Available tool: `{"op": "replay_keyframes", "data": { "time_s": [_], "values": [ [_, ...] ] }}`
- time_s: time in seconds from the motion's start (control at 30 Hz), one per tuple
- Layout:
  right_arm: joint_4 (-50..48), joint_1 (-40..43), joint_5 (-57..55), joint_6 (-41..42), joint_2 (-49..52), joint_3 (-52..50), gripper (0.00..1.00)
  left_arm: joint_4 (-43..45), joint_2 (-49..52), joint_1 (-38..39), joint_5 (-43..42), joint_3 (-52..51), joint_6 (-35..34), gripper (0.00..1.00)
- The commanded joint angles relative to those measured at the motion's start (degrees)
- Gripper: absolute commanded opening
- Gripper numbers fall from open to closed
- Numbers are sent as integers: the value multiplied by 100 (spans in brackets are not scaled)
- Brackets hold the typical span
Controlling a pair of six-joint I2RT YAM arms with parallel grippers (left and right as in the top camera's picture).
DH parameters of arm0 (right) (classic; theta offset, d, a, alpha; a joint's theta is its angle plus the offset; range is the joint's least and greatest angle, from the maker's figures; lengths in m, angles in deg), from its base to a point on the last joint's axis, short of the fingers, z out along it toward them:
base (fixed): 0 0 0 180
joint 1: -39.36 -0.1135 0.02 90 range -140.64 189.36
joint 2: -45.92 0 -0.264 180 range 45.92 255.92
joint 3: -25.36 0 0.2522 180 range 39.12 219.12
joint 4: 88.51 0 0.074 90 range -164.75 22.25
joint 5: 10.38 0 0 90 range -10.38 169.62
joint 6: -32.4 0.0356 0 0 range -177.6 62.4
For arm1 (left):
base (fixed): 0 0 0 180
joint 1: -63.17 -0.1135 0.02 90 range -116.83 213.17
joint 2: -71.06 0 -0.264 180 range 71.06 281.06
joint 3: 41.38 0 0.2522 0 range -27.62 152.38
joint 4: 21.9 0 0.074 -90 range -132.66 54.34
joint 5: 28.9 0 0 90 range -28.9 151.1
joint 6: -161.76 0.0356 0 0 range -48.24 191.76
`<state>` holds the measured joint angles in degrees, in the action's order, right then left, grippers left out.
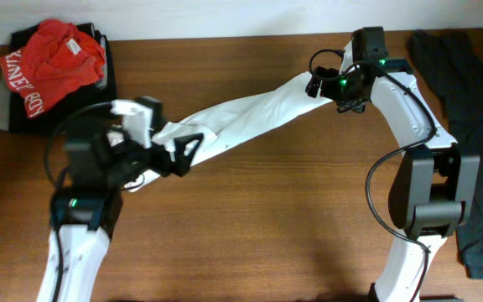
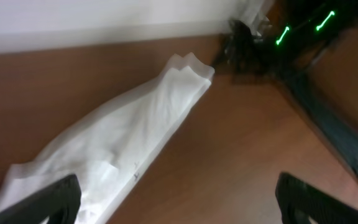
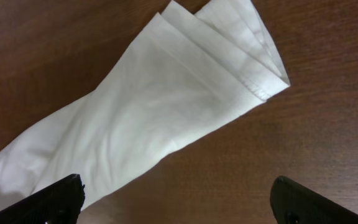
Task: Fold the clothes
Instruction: 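Reach the left gripper to the T-shirt's left end near the stack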
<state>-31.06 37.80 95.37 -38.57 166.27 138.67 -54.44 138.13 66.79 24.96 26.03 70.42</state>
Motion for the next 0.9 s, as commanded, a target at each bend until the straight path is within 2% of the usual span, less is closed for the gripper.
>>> {"op": "replay_keyframes", "data": {
  "time_s": [0.0,0.03,0.07,0.23,0.43,0.77,0.83,0.87],
  "values": [
    [2,-24,9,-33,-2,74,99,-1178,992,966,2109,922,284,100],
    [2,-24,9,-33,-2,74,99,-1399,1307,1187,2699,1097,284,100],
    [2,-24,11,-33,-2,74,99,-1438,1556,1309,2935,1178,284,100],
    [2,-24,9,-76,-2,74,99,-1067,2549,1438,3115,1228,286,100],
    [-15,-24,9,-76,-2,74,99,-245,3418,1425,4489,1231,48,100],
    [-42,-24,7,-76,-2,74,98,684,4113,1438,4520,1231,48,100],
    [-42,-24,9,-76,-2,74,99,734,4172,1438,4520,1231,48,89],
    [-42,-24,9,-76,-2,74,99,730,4172,1438,4522,1231,50,74]
  ]
}}
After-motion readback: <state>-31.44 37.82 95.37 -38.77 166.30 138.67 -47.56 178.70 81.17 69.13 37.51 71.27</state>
